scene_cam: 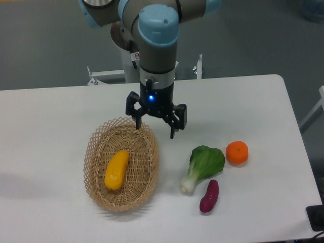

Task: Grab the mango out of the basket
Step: 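Lower the gripper into the basket around the yellow mango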

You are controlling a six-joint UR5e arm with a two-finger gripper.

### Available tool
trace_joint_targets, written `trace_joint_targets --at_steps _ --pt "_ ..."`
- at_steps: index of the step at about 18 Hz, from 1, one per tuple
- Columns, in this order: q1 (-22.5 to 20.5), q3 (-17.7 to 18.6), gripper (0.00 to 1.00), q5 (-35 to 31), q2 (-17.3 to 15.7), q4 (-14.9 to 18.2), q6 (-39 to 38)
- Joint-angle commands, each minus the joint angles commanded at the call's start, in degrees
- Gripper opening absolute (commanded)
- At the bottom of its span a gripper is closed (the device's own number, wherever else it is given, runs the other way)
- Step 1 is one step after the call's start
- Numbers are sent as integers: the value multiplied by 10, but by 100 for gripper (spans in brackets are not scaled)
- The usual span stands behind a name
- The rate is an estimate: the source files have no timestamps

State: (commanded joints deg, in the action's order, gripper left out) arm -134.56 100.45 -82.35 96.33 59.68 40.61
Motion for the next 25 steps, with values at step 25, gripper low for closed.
trace_joint_targets --at_steps 25 --pt "144 15 100 -91 189 -163 -152"
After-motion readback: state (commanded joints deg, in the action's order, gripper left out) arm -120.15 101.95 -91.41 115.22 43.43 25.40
